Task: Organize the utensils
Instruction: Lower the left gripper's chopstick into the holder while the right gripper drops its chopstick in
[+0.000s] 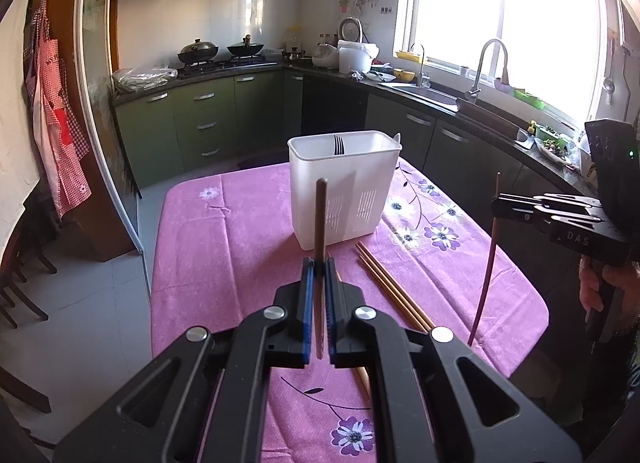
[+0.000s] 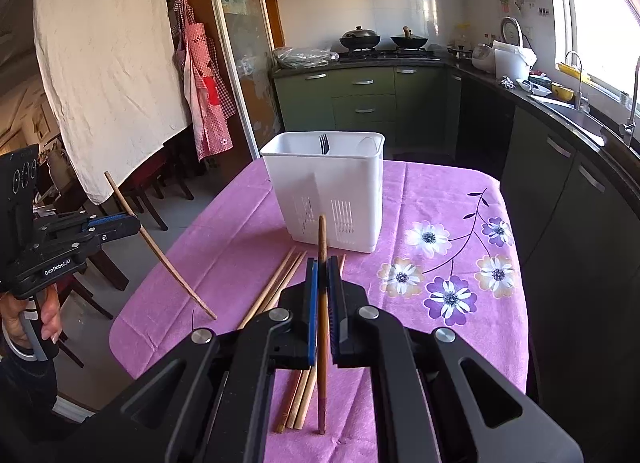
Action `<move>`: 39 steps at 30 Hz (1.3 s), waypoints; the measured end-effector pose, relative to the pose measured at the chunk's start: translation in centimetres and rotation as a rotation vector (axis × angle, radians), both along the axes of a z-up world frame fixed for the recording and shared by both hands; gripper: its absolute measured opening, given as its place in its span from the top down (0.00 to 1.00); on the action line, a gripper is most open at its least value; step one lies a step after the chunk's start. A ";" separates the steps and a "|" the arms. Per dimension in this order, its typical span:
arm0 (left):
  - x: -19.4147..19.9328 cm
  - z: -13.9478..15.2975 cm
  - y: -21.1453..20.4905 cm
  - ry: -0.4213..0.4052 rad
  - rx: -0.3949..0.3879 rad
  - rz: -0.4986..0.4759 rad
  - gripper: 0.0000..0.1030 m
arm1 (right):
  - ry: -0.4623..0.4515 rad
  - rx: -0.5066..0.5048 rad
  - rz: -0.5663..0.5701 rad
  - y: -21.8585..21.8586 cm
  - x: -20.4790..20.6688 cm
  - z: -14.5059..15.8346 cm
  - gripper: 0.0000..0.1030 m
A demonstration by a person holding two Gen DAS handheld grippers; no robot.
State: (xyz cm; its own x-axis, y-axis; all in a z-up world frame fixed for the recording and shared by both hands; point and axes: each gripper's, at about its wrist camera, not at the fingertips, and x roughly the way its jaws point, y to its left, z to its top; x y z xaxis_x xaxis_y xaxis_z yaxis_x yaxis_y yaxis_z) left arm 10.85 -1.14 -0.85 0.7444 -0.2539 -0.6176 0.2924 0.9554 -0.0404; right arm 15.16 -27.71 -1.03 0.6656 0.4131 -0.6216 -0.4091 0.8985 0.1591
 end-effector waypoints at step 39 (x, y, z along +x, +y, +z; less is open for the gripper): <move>16.9 2.7 -5.6 0.004 0.068 -0.012 0.77 | -0.073 0.056 -0.029 -0.8 1.6 3.5 0.95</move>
